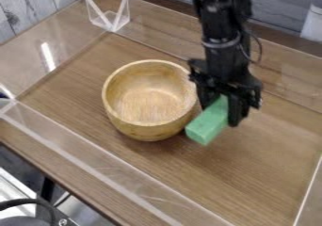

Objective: Remove the green block from inside the brown bowl and put it on the table

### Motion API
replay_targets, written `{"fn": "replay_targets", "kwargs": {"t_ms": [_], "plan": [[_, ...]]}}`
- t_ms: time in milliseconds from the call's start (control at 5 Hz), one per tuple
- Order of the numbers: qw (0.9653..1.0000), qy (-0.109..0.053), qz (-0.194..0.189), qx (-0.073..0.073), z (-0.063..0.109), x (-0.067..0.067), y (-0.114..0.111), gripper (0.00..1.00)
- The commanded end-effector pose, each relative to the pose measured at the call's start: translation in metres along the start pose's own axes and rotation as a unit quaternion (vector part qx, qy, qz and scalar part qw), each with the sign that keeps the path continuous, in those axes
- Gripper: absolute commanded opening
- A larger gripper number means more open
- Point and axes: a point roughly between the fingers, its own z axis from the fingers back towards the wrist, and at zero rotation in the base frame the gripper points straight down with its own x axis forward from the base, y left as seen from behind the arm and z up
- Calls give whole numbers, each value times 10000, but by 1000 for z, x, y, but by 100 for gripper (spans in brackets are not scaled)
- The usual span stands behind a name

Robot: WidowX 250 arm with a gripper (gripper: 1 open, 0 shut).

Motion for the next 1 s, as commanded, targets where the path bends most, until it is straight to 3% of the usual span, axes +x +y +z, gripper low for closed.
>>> {"fn": "replay_targets", "kwargs": {"t_ms": [0,400,800], "plan": [[10000,-54,-25,46,-9,6,-6,0],[9999,111,-62,67,-32,7,-5,0],[9999,125,-27,74,-32,7,3,0]]}}
